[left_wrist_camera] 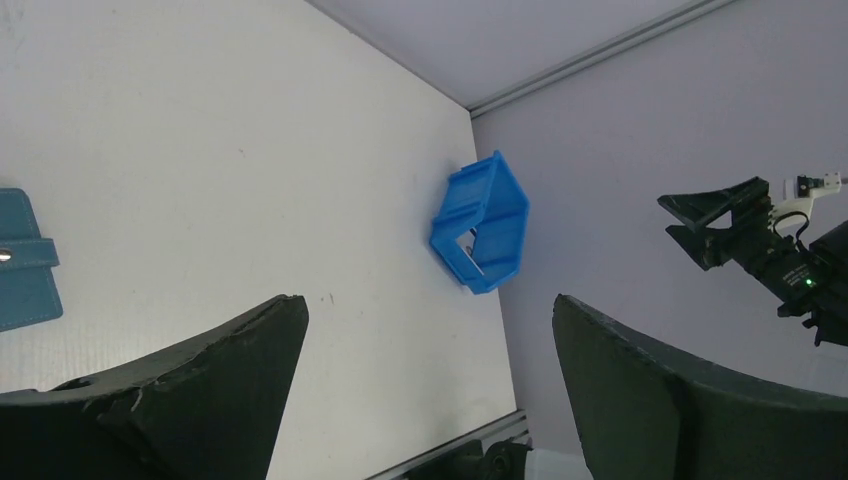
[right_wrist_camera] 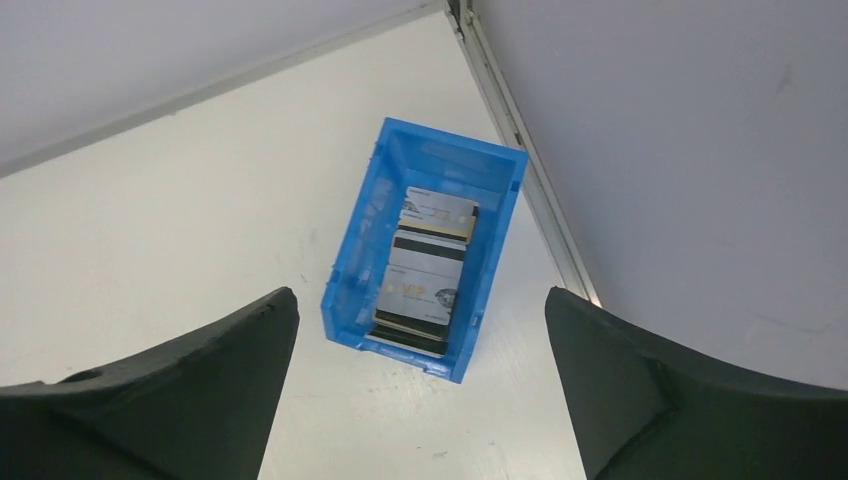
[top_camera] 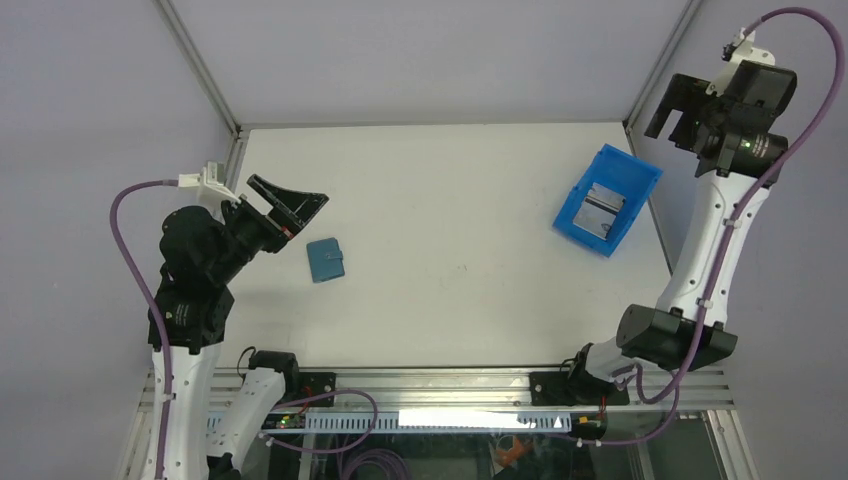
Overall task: Put the credit cards into the card holder
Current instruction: Open the card holder at the center of the board.
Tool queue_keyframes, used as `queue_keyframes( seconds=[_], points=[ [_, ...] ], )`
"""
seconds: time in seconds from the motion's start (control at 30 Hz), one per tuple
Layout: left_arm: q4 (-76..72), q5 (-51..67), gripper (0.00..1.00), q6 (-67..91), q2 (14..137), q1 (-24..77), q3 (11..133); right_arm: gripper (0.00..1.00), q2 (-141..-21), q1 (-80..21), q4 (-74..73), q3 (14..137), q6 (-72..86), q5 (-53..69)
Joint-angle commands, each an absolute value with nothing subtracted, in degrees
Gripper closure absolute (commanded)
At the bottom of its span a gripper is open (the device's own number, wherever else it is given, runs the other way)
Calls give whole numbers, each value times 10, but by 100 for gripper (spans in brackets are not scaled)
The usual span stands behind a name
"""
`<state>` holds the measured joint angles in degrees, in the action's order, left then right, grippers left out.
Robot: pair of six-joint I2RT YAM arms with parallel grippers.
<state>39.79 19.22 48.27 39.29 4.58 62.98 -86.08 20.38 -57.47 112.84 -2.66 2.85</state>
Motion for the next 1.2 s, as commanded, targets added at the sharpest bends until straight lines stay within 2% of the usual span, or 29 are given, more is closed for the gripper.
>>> queue_keyframes(
  seconds=[0.0, 0.1, 0.23, 0.3, 0.37, 0.5, 0.77, 0.97, 1.17],
  points=[
    [396, 193, 1, 462, 386, 50, 648, 2, -826, 206, -575, 1102, 29, 74],
    [396, 208, 1, 470, 381, 50, 628, 2, -809, 206, -584, 1069, -31, 178],
    [393, 218, 1, 484, 366, 50, 578, 2, -768, 205, -593, 943, -208, 461],
    [393, 217, 1, 485, 353, 50, 552, 2, -746, 199, -556, 875, -236, 515],
    [394, 215, 1, 488, 338, 50, 520, 2, -749, 178, -533, 843, -237, 489],
    [407, 219, 1, 493, 315, 56, 457, 2, -810, 113, -590, 864, -310, 349],
    [450, 181, 1, 481, 300, 83, 412, 4, -950, 97, -641, 943, -346, 201],
    [417, 188, 1, 494, 328, 83, 404, 17, -1023, 96, -670, 989, -375, 185],
    [410, 166, 1, 480, 346, 83, 413, 27, -1058, 99, -694, 1000, -404, 181]
  ],
)
